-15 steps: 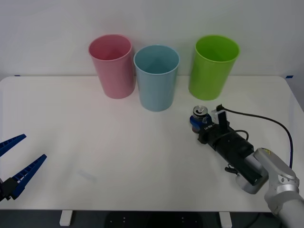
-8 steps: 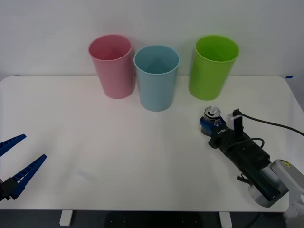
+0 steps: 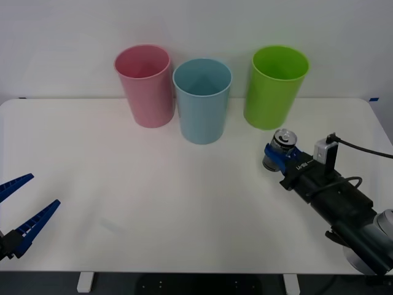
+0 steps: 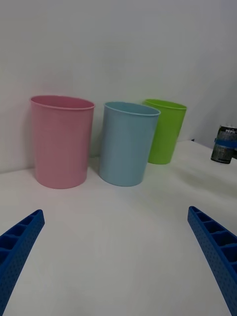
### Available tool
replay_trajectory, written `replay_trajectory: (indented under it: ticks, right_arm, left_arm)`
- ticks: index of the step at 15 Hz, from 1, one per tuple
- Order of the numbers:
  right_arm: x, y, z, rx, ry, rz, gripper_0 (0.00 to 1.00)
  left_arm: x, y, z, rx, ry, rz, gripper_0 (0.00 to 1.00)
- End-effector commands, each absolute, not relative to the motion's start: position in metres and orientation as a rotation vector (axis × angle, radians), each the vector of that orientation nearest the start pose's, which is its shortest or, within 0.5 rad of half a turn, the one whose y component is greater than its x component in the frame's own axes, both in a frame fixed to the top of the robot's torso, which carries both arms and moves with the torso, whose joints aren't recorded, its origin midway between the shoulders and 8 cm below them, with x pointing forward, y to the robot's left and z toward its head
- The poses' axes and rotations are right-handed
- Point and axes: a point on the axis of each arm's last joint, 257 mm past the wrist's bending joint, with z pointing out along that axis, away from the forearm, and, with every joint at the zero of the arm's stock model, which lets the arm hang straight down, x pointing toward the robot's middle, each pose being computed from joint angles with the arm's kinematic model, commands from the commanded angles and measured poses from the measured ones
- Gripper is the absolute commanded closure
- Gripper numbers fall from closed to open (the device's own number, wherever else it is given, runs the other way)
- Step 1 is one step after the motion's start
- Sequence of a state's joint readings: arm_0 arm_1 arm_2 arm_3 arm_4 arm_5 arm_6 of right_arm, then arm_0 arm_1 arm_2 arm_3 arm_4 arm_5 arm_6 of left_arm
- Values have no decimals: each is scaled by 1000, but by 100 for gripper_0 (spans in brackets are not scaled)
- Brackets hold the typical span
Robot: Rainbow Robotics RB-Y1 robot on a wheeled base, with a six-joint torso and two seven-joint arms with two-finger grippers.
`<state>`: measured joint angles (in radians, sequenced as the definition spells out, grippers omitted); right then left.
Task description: Grasp the object on the table and drop it into the matching bin: aluminum can to the light blue bin, PET bottle to the pink bin.
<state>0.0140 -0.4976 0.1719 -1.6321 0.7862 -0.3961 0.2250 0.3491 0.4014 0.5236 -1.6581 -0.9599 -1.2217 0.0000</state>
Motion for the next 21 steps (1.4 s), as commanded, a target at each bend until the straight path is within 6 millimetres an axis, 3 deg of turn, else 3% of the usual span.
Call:
replay_trajectory:
  ticks: [1, 6, 11, 17, 21]
  right_arm:
    - [490, -172, -151, -415, 1406, 537, 100]
    - [478, -155, -103, -476, 1330, 629, 100]
    - [487, -146, -53, -486, 1288, 718, 100]
    - [492, -127, -20, -575, 1267, 753, 100]
    - [513, -110, -20, -623, 1289, 760, 100]
  left_arm:
    - [342, 330, -169, 465, 1441, -567, 0]
    - [342, 330, -169, 465, 1441, -567, 0]
    - [342, 330, -169, 465, 1441, -567, 0]
    - [342, 330, -169, 465, 1441, -567, 0]
    - [342, 330, -169, 465, 1441, -567, 0]
